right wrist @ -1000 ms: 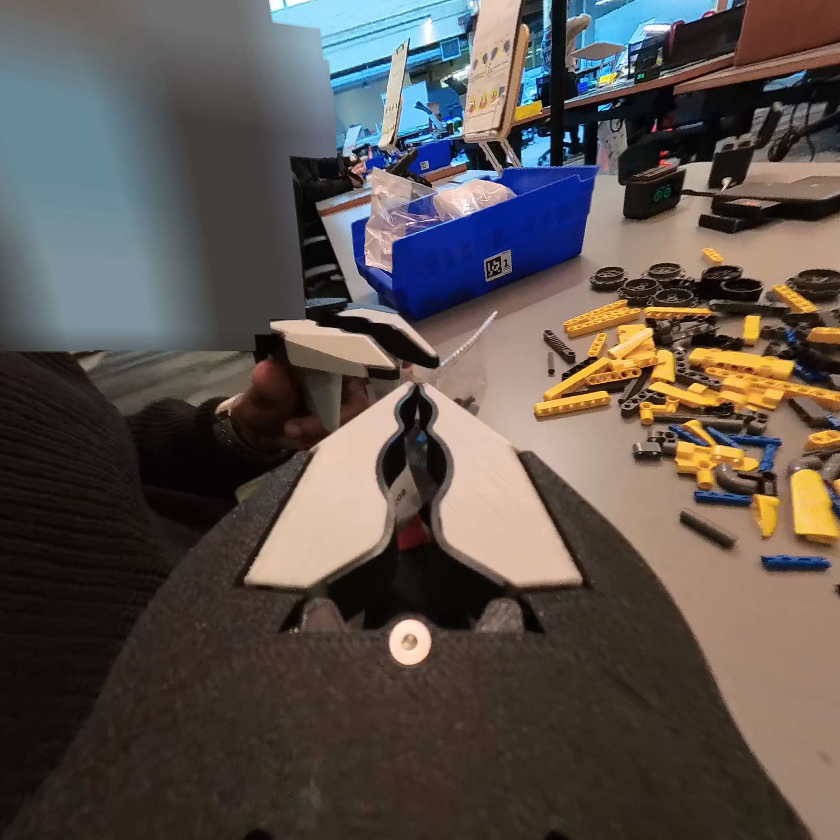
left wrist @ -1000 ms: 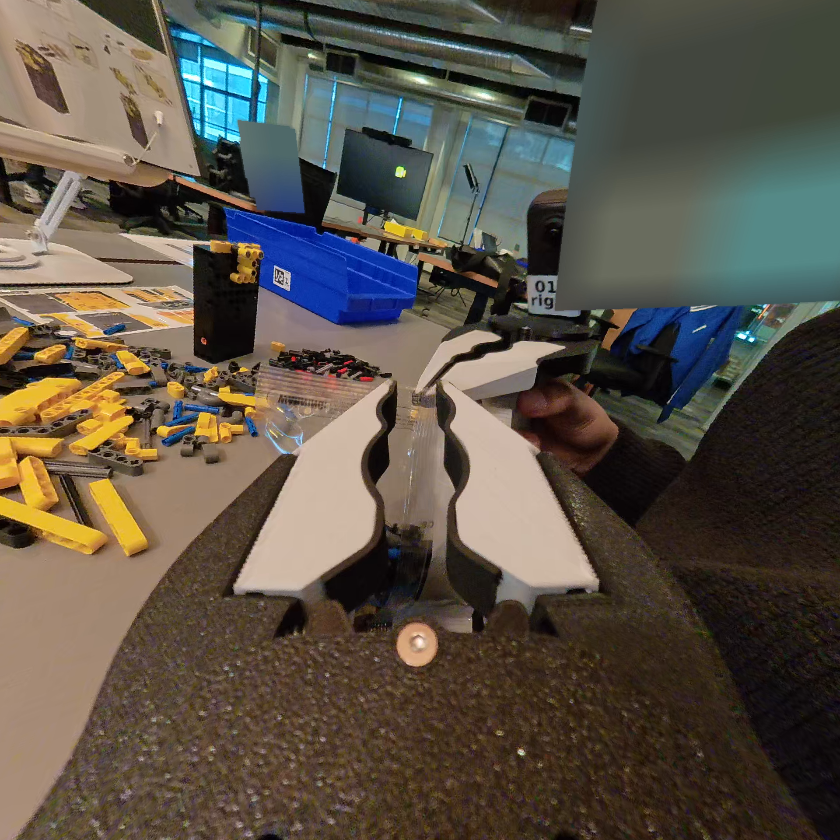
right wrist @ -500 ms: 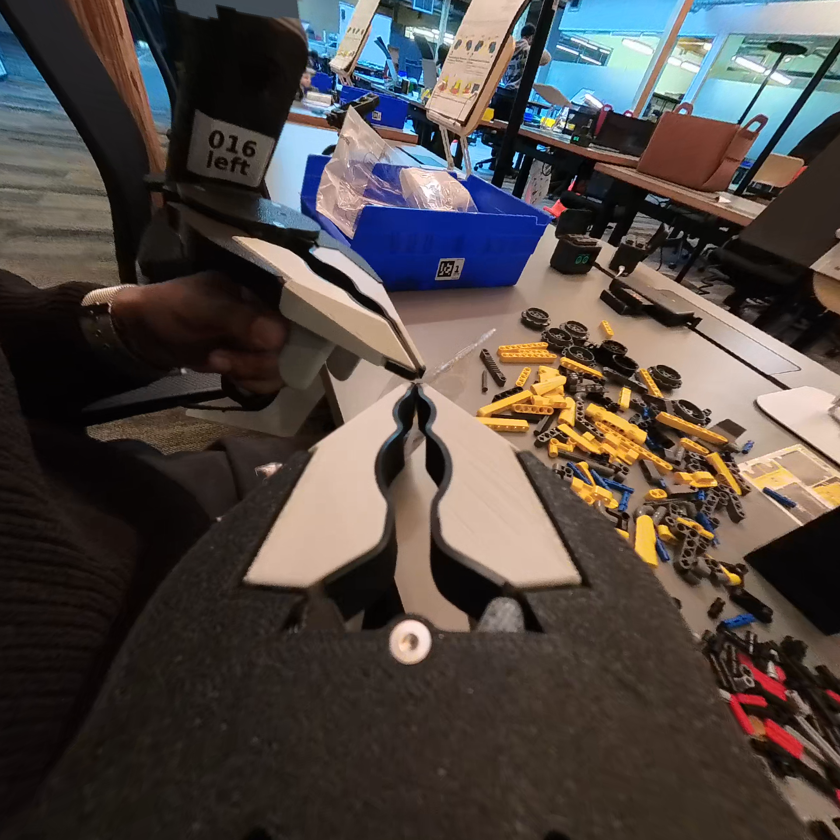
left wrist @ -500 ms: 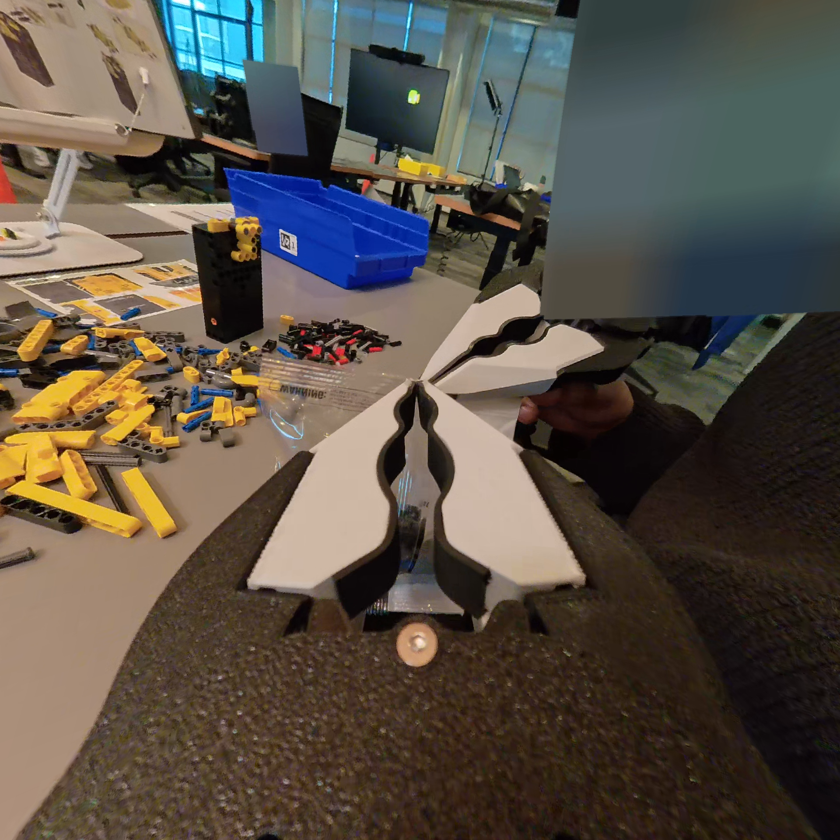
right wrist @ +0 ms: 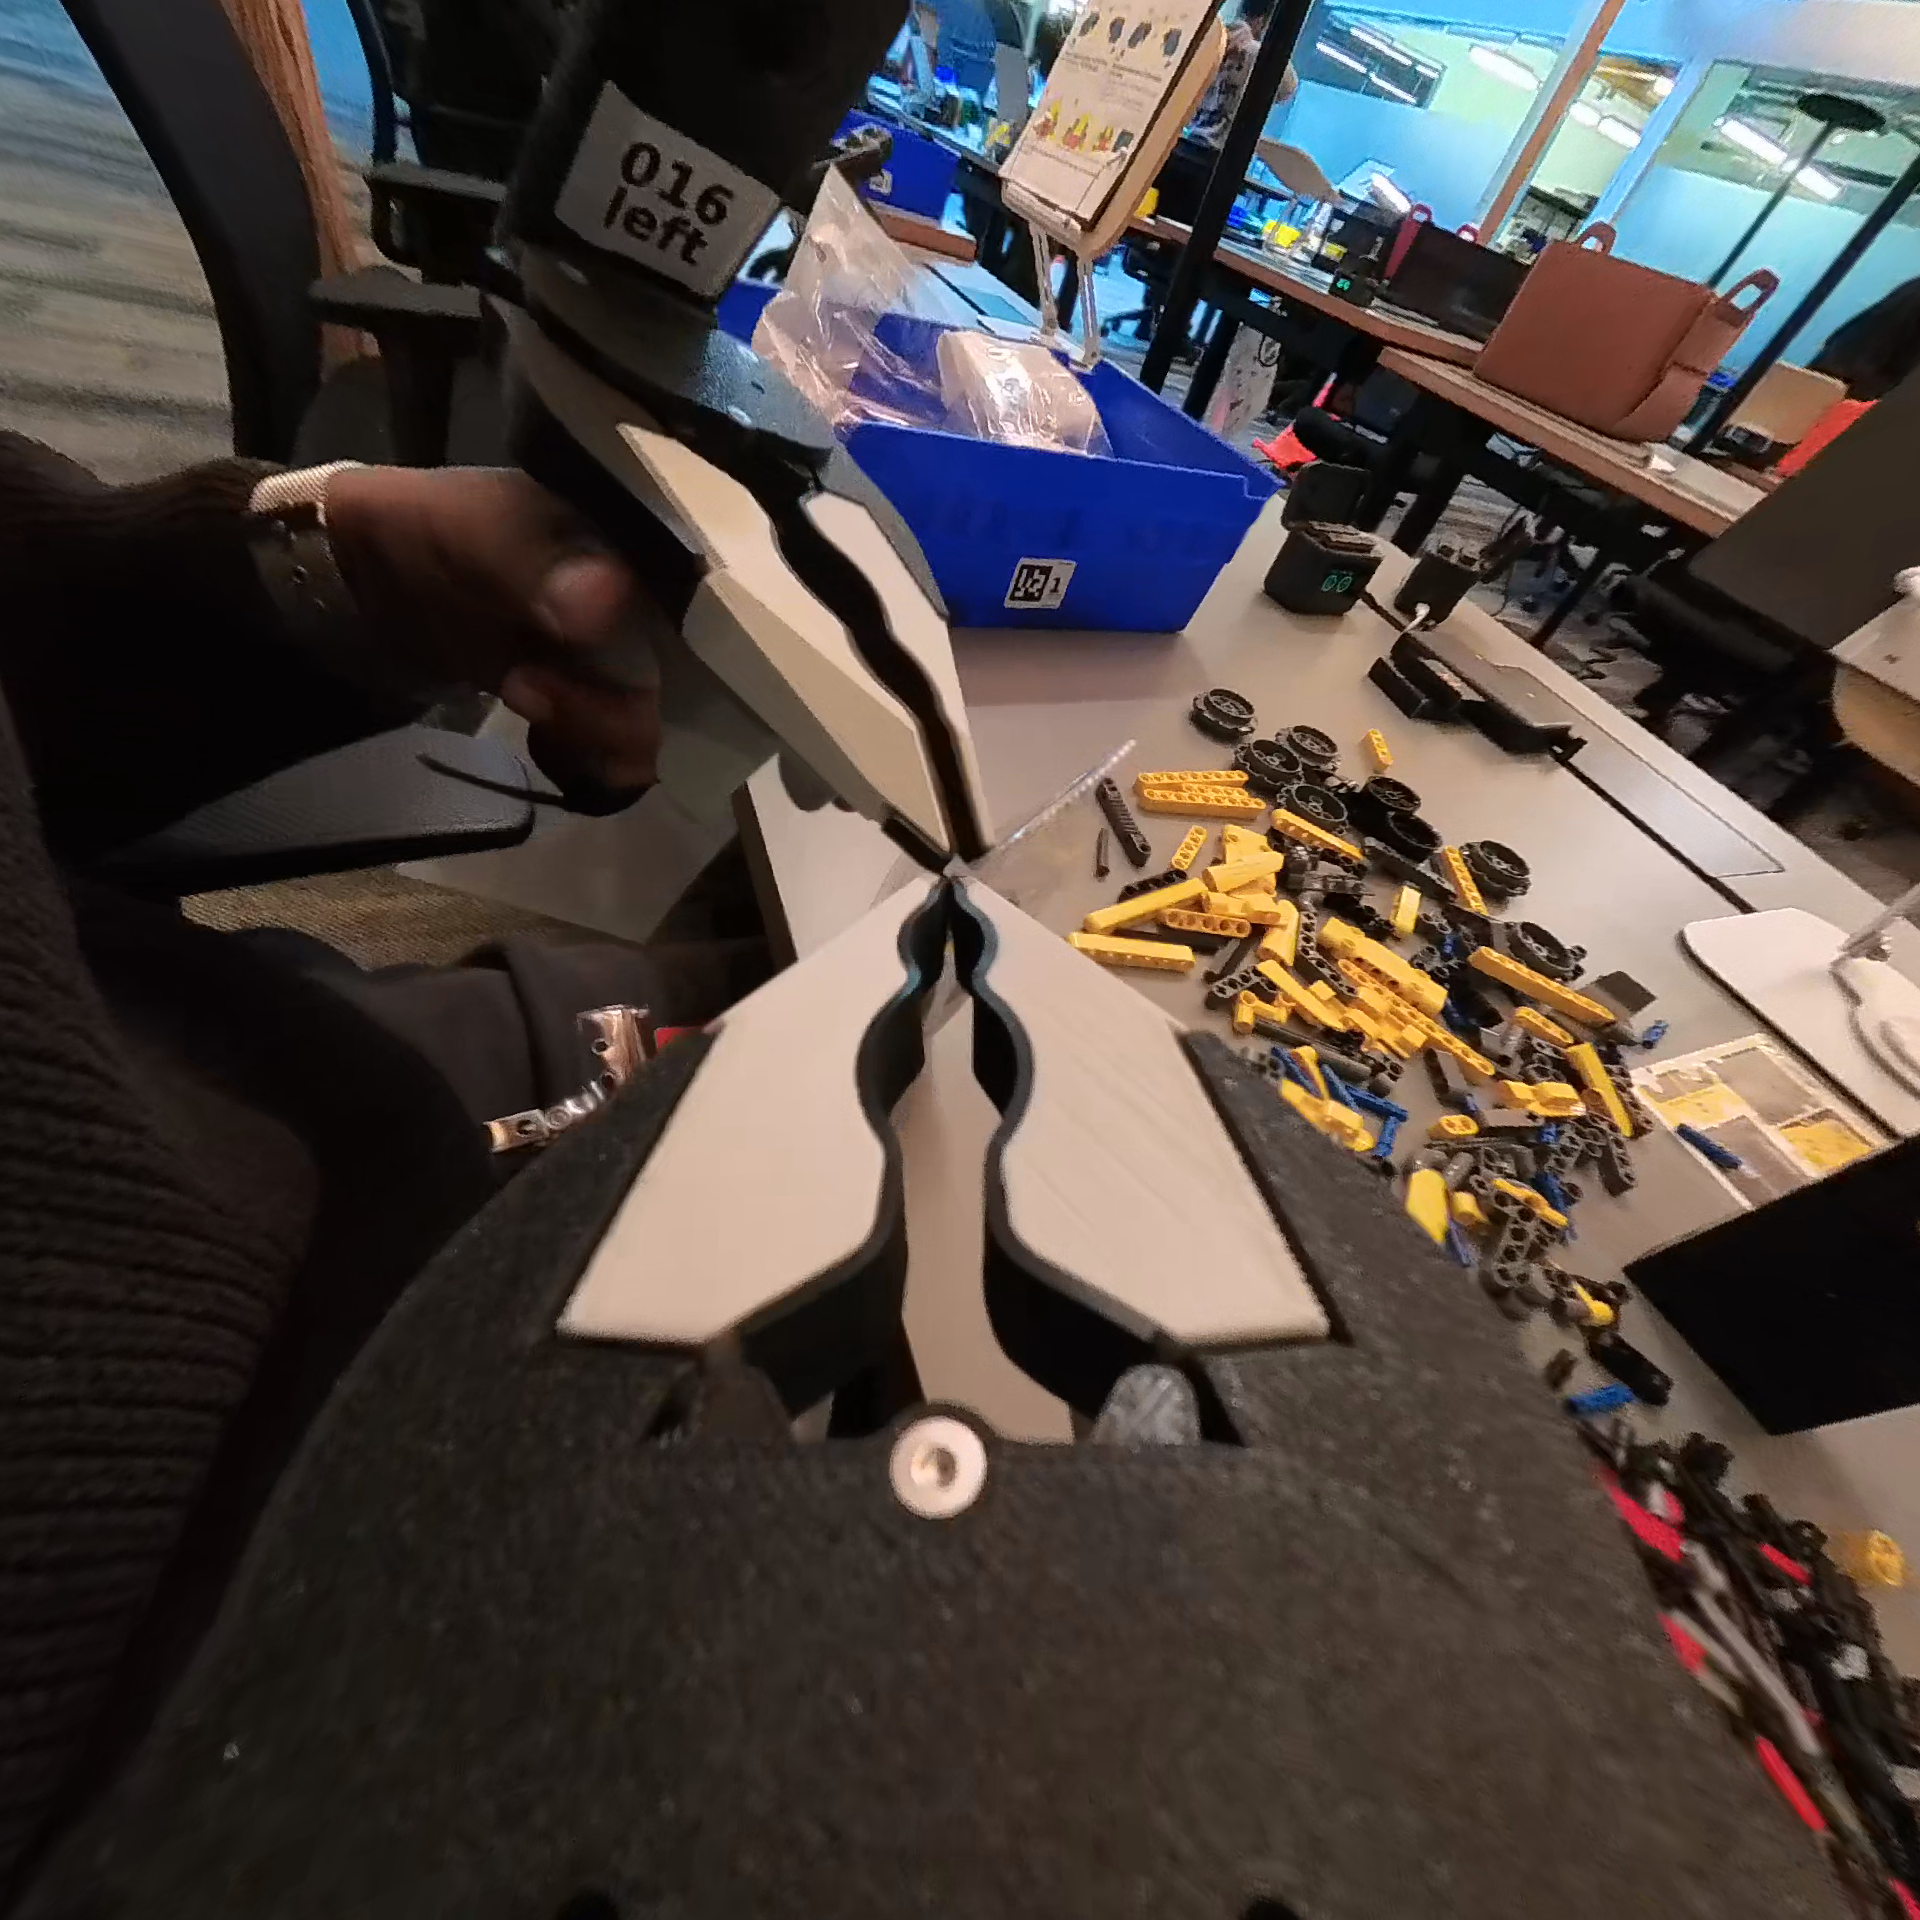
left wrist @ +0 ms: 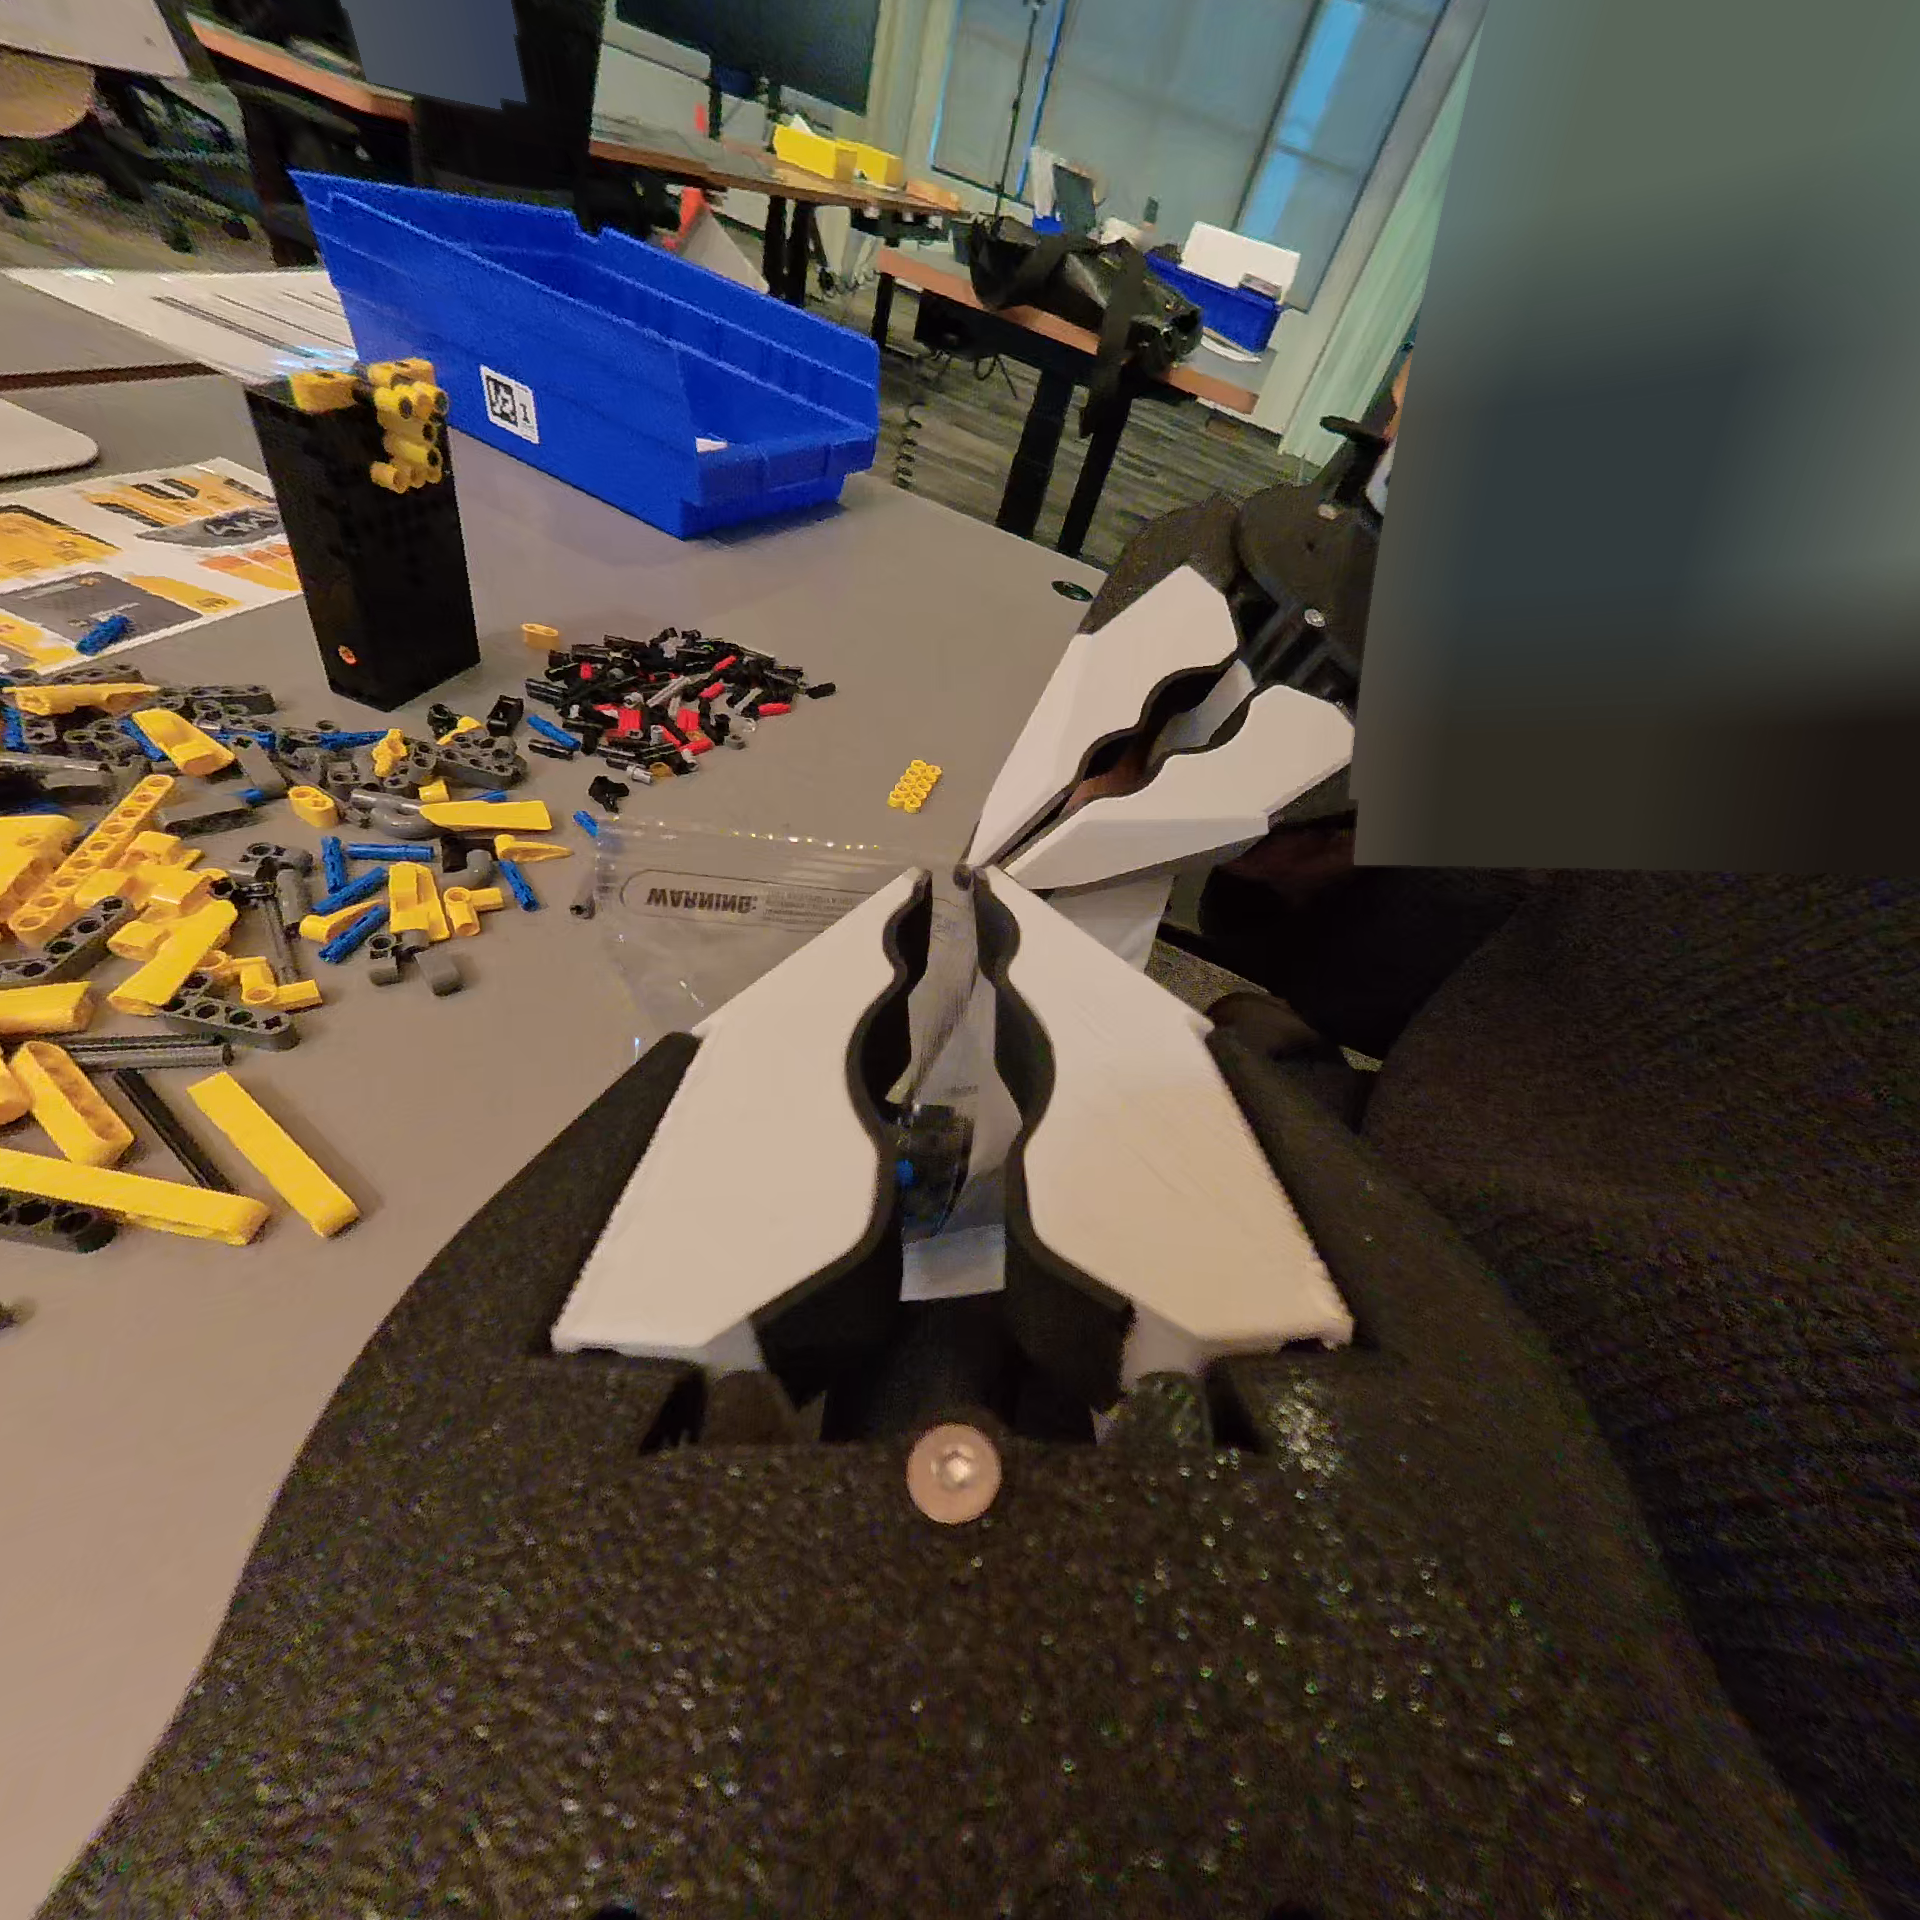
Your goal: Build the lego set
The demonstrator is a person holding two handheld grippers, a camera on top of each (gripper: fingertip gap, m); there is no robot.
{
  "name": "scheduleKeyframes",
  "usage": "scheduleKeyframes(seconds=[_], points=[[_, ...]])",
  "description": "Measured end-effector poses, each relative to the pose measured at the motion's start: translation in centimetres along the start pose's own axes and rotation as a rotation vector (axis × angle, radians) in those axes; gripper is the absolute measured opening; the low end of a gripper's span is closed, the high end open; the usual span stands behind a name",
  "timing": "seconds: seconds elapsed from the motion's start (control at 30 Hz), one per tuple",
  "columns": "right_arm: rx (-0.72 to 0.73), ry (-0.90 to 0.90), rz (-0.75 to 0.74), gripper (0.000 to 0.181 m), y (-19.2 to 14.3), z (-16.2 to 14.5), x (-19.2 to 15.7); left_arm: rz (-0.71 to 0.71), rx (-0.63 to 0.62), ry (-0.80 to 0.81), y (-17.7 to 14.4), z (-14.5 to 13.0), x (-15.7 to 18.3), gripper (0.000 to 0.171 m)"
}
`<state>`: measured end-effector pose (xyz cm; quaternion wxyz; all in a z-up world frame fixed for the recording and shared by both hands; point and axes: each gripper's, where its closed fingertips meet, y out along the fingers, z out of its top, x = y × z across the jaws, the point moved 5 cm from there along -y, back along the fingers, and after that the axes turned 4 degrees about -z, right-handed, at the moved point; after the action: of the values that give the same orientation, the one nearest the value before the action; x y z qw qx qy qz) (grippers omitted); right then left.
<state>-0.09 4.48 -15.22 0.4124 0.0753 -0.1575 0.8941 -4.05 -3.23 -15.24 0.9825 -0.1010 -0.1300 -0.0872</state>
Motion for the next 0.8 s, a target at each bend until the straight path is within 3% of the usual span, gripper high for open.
scheduleKeyframes(seconds=[0.07, 0.13, 0.33, 0.4, 0.5, 0.8], points=[[0.005, 0.025, 0.003, 0.0, 0.0, 0.0, 0.1, -0.011, -0.007, 0.005, -0.1, 0.0, 0.1, 0.011], [-0.002, 0.035, -0.016, 0.0, 0.0, -0.2, 0.5, -0.015, -0.039, 0.03, 0.0, -0.3, 0.3, 0.032], [0.003, 0.041, -0.013, 0.0, -0.3, 0.1, 0.6, 0.072, -0.044, 0.117, 0.6, -0.1, 0.1, 0.031], [0.001, 0.026, -0.018, 0.0, -0.5, 0.3, 0.7, 0.101, -0.037, 0.15, 0.6, 0.1, 0.1, 0.026], [-0.001, 0.027, -0.009, 0.0, -0.7, 0.2, 0.7, 0.063, -0.021, 0.164, 0.5, 0.3, 0.5, 0.0], [0.026, 0.233, 0.063, 0.008, -0.7, -0.4, 1.5, 0.068, 0.02, 0.115, 0.9, 0.2, 0.2, 0.0]])
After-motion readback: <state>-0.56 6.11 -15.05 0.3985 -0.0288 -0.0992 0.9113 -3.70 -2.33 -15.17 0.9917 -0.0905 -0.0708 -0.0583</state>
